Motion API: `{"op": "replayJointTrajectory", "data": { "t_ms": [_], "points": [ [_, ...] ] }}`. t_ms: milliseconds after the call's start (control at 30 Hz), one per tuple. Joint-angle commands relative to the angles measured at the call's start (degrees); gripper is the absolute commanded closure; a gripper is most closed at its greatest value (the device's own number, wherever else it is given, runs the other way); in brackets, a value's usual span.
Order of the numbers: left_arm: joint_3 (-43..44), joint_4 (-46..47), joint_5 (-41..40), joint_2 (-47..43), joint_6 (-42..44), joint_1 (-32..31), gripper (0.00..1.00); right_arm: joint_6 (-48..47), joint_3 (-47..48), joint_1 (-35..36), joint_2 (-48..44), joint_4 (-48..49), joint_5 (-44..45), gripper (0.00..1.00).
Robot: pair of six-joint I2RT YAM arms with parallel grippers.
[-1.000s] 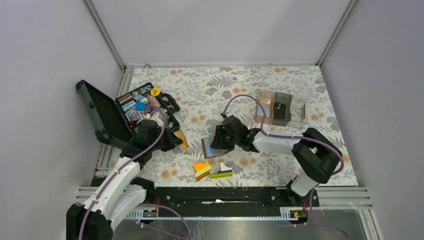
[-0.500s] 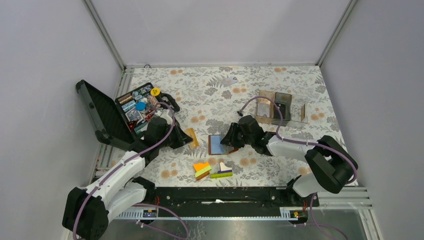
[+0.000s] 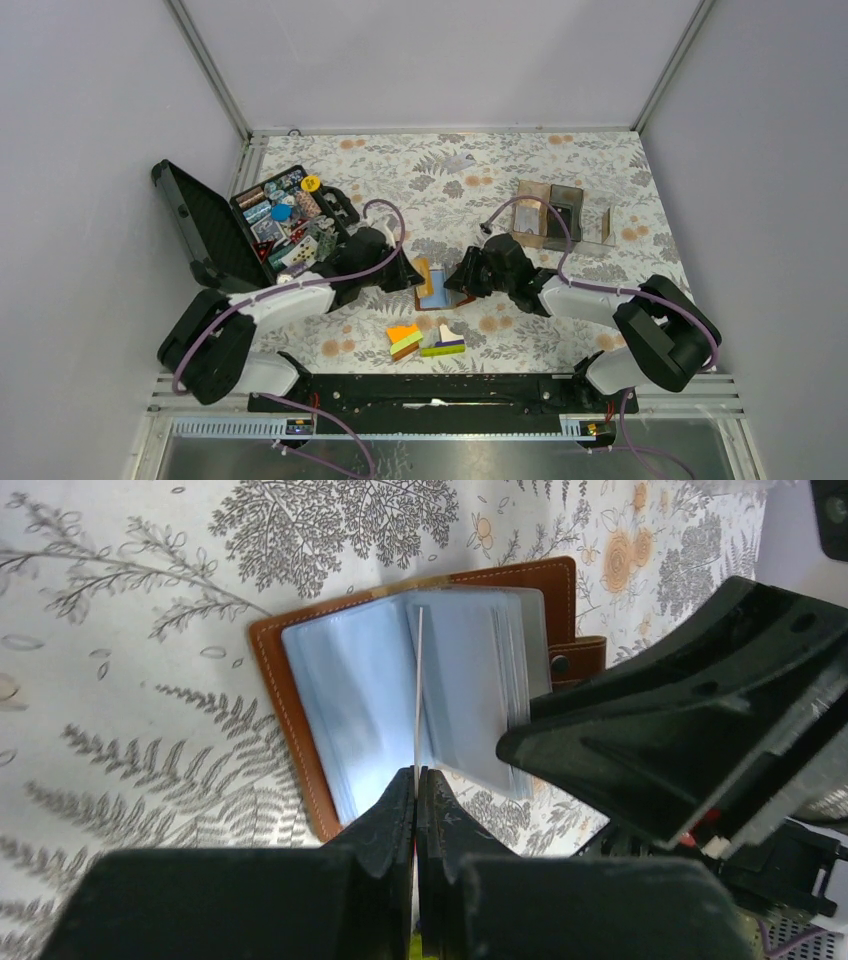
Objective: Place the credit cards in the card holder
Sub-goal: Insert the credit card into the card holder.
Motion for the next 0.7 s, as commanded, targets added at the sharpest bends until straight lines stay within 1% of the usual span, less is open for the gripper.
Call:
{"op": "replayJointTrajectory", "data": {
  "t_ms": [0,100,333,433,500,567,667],
  "points": [
    [2.78,10.26,-2.04,6.31,-0.84,-1.48,1.0,-2.09,-0.82,-0.42,-1.28,-1.49,1.6,0.69],
    [3.41,10.88,-2.87,10.73,-0.7,-2.27,1.0,-4.48,0.34,-0.38,-1.92,-4.2,2.89,0.61],
    [3.52,11.17,-4.87,13.95,0.02,-2.66,1.0,-12.13,5.33,-0.34,-3.32,-12.48,4.8,0.4],
    [4.32,10.56,-4.9,14.56,0.56,-2.86,1.0,-14.75,7.36,-0.24,-3.25,-15.33,5.65,0.35],
    [4.71,10.04,-4.95,14.96,0.87,-2.96,1.0,-15.95,8.73,0.04,-3.02,-17.44,8.04,0.34],
    [4.97,9.53,-4.95,15.03,1.07,-3.02,1.0,-17.09,10.12,0.36,-2.52,-21.04,11.35,0.34],
    [4.94,9.41,-4.93,15.11,1.17,-3.12,1.0,-17.89,12.35,1.1,-1.38,-25.03,16.07,0.37]
  ]
}}
